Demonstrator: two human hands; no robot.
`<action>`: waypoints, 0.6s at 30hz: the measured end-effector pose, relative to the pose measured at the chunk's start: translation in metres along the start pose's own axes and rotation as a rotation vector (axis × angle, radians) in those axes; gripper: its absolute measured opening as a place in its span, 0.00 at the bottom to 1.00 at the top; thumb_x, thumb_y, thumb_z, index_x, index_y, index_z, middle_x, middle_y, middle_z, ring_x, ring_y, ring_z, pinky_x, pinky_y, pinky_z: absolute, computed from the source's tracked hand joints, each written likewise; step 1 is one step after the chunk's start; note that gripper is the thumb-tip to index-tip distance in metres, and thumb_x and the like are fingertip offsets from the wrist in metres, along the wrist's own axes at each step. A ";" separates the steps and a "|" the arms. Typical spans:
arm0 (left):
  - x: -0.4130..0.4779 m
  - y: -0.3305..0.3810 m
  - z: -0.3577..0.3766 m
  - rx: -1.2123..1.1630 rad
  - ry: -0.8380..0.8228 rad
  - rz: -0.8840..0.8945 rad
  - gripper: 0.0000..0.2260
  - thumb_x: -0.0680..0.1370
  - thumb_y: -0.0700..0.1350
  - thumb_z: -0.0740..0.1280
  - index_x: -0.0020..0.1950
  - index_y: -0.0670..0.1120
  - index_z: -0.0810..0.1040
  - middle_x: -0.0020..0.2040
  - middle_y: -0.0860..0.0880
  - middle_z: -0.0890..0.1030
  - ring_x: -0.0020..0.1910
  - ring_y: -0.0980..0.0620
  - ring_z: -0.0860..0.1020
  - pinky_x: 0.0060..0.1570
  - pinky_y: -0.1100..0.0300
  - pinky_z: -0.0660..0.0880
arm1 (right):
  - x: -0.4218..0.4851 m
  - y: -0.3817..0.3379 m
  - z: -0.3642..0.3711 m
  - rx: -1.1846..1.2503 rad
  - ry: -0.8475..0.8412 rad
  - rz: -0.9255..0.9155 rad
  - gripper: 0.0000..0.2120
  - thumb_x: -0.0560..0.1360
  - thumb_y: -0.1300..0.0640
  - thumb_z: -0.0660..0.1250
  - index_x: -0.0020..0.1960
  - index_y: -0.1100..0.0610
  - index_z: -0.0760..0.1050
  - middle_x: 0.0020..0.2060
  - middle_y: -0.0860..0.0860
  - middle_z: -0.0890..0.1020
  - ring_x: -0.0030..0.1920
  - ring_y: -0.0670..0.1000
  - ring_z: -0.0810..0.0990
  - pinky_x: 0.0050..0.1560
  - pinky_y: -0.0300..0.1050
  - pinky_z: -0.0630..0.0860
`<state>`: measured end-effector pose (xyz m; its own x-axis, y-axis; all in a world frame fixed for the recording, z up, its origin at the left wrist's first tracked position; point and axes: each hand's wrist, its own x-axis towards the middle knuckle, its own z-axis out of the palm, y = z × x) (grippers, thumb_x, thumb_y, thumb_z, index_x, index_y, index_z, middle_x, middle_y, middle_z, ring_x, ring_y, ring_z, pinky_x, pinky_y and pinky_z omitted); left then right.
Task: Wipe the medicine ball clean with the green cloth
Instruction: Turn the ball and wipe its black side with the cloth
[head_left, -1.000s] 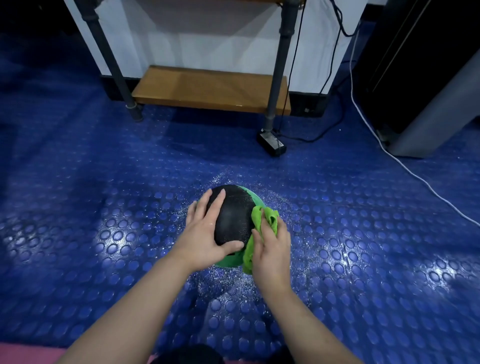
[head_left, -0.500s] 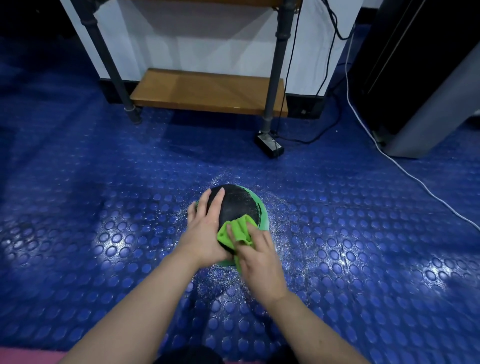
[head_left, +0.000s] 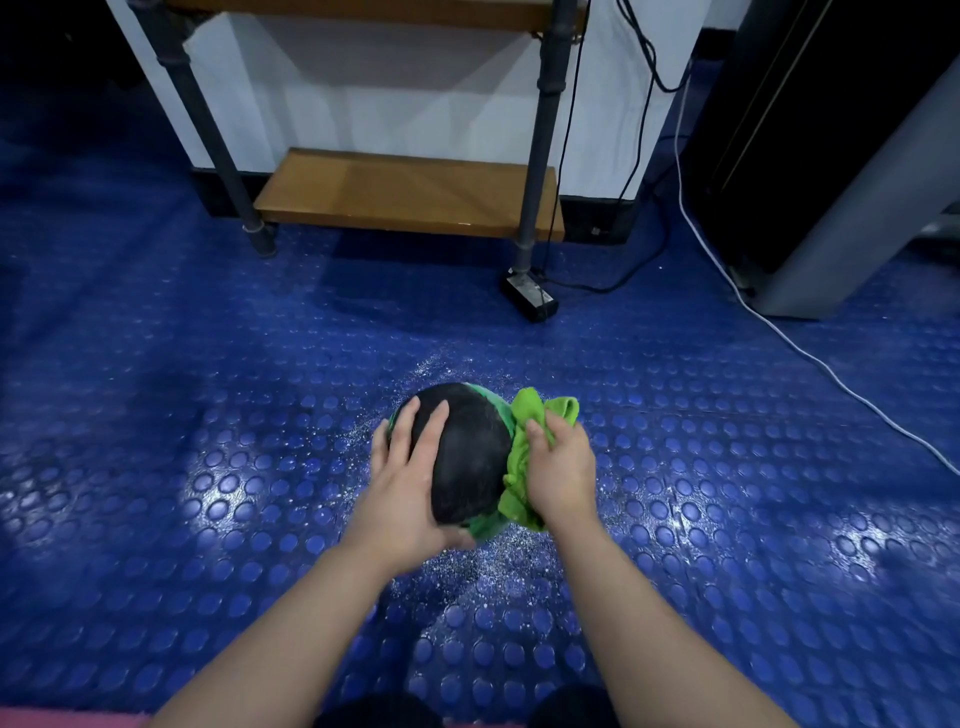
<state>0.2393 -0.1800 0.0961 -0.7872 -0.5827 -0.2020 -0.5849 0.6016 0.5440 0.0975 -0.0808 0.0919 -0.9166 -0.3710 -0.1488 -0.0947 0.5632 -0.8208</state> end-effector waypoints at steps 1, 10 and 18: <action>-0.005 -0.005 -0.001 0.023 -0.027 0.048 0.65 0.56 0.57 0.83 0.74 0.68 0.35 0.74 0.66 0.30 0.77 0.49 0.35 0.69 0.34 0.63 | 0.003 -0.001 -0.004 0.015 -0.007 -0.010 0.17 0.80 0.51 0.59 0.67 0.56 0.73 0.67 0.61 0.69 0.68 0.60 0.68 0.67 0.51 0.65; -0.021 0.013 0.011 -0.183 -0.028 -0.076 0.68 0.52 0.68 0.79 0.74 0.65 0.31 0.74 0.61 0.27 0.76 0.45 0.31 0.74 0.39 0.48 | -0.027 -0.006 -0.004 -0.100 -0.007 -0.461 0.17 0.80 0.50 0.58 0.67 0.49 0.73 0.62 0.53 0.74 0.60 0.52 0.67 0.62 0.40 0.62; -0.010 0.013 0.019 -0.178 0.080 -0.096 0.65 0.54 0.63 0.81 0.78 0.61 0.40 0.78 0.59 0.39 0.78 0.47 0.40 0.75 0.46 0.53 | -0.005 -0.005 0.012 -0.336 -0.034 -0.349 0.18 0.80 0.48 0.55 0.67 0.50 0.72 0.58 0.55 0.74 0.55 0.57 0.68 0.57 0.52 0.68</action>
<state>0.2359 -0.1553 0.0899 -0.7073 -0.6786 -0.1981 -0.6072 0.4397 0.6618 0.1069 -0.0908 0.0901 -0.7950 -0.6012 0.0809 -0.5197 0.6062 -0.6020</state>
